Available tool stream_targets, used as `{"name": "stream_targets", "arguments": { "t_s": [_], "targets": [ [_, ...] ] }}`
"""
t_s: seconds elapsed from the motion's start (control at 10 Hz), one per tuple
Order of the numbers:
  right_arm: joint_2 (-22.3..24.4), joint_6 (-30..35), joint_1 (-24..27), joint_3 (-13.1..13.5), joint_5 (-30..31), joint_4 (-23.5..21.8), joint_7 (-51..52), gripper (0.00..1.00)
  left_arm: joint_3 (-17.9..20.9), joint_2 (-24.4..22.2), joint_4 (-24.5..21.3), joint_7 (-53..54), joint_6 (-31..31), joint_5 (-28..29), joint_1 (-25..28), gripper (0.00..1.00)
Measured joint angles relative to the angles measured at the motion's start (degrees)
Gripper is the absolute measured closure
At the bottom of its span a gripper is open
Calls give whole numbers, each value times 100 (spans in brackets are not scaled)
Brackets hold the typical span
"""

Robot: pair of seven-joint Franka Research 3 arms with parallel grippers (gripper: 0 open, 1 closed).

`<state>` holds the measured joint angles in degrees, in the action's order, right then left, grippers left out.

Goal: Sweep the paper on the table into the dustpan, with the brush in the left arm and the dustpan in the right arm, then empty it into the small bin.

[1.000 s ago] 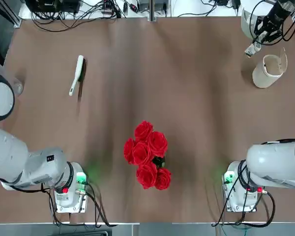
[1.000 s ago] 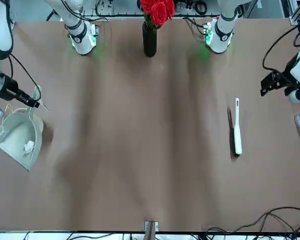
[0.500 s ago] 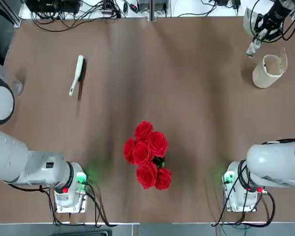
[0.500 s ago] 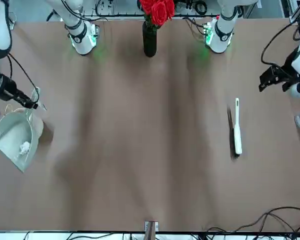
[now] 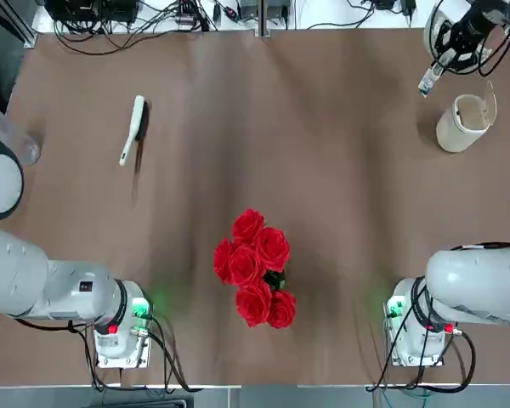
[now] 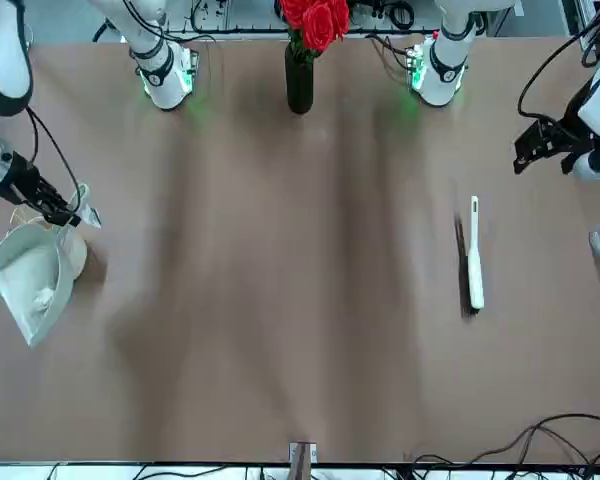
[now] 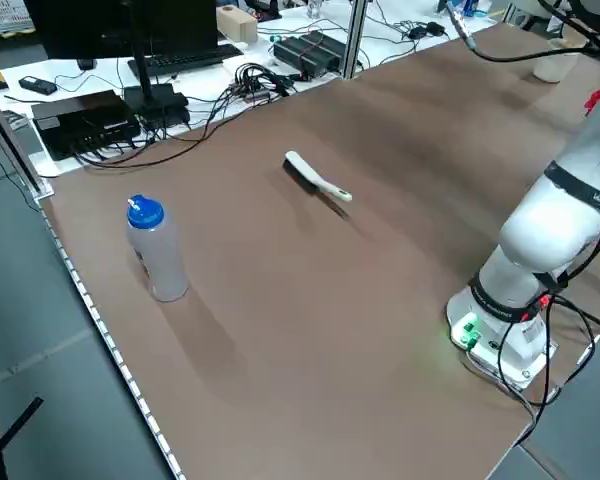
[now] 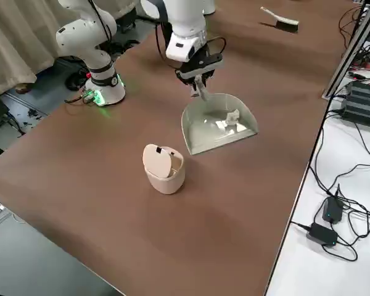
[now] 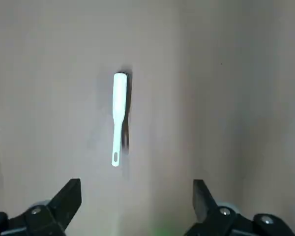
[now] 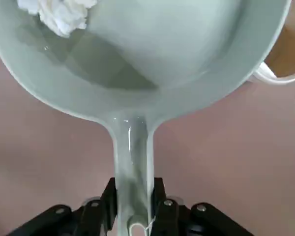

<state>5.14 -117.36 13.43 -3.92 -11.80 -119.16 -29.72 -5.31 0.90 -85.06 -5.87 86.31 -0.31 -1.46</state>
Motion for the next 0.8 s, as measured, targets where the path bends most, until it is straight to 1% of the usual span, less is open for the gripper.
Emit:
{"name": "stream_targets", "arguments": {
  "t_s": [0.2, 0.3, 0.6, 0.8],
  "targets": [
    [395, -540, -42, -3, -425, -540, -20, 67, -1, 42, -3, -7, 99, 0, 3, 0],
    [566, -641, -47, -4, -533, -720, -23, 67, -2, 40, 1, -54, 110, 0, -1, 0],
    [934, -1253, -76, -5, -1072, -1299, -39, 67, -53, 40, 2, -317, 114, 0, -34, 0],
    [1100, -1402, -106, -5, -1437, -1608, -53, 67, -54, 40, 3, -317, 121, 0, -51, 0]
  ]
}}
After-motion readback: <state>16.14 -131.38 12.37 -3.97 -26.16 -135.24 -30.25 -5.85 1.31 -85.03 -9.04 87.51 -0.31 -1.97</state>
